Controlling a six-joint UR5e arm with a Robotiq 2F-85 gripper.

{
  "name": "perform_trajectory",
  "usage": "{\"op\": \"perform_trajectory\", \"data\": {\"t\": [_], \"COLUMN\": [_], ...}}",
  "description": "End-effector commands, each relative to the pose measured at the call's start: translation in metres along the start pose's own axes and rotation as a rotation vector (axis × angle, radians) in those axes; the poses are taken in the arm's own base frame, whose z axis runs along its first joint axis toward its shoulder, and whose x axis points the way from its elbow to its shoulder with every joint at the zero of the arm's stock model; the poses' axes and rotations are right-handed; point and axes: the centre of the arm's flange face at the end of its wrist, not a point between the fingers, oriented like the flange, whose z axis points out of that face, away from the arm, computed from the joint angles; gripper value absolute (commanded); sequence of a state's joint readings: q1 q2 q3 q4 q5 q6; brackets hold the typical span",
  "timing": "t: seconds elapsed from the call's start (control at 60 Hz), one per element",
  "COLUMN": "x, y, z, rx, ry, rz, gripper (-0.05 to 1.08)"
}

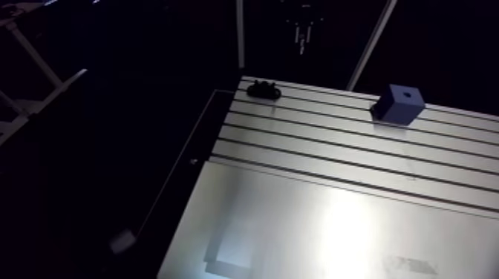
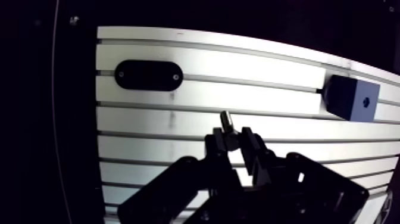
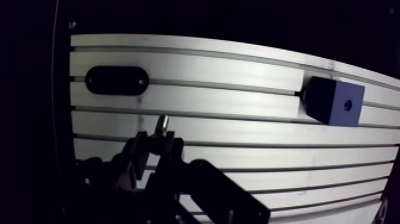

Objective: Pick up the M10 bolt and insert it into the hex recess until seated.

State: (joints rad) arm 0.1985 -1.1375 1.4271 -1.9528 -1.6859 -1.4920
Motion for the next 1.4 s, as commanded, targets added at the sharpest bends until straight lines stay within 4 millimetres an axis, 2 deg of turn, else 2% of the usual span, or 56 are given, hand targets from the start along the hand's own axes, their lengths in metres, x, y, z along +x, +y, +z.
{"op": "perform_trajectory", "data": {"t": [0.017, 0.05, 0.083, 0.1, 0.15, 0.233, 0.267, 0.3, 0.333, 0.383, 0.417, 0.45, 0.467, 0.483, 0.533, 0.65, 0.767, 1.067, 1.4], "x": [-0.006, -0.006, -0.006, -0.006, -0.004, -0.002, -0.002, -0.002, -0.004, -0.004, -0.003, -0.003, -0.002, -0.002, 0.002, 0.007, 0.012, 0.015, 0.021], "y": [0.038, 0.044, 0.061, 0.061, 0.083, 0.099, 0.116, 0.116, 0.132, 0.142, 0.169, 0.169, 0.181, 0.181, 0.204, 0.215, 0.240, 0.252, 0.268], "z": [-0.027, -0.028, -0.037, -0.037, -0.042, -0.043, -0.042, -0.042, -0.041, -0.042, -0.041, -0.041, -0.042, -0.042, -0.045, -0.046, -0.041, -0.040, -0.022], "rx": [0.003, 0.009, 0.012, 0.012, 0.007, 0.011, 0.023, 0.023, 0.037, 0.046, 0.053, 0.053, 0.053, 0.053, 0.052, 0.059, 0.078, 0.076, 0.076], "ry": [-0.061, -0.072, -0.069, -0.069, -0.066, -0.078, -0.103, -0.103, -0.141, -0.154, -0.171, -0.171, -0.171, -0.171, -0.167, -0.171, -0.191, -0.195, -0.199], "rz": [-0.117, -0.150, -0.203, -0.203, -0.234, -0.272, -0.316, -0.316, -0.367, -0.390, -0.396, -0.396, -0.394, -0.394, -0.391, -0.423, -0.476, -0.550, -0.541], "gripper": [0.96, 0.96, 0.95, 0.95, 0.95, 0.93, 0.91, 0.91, 0.89, 0.89, 0.91, 0.91, 0.93, 0.93, 0.97, 0.97, 0.95, 0.95, 0.95]}}
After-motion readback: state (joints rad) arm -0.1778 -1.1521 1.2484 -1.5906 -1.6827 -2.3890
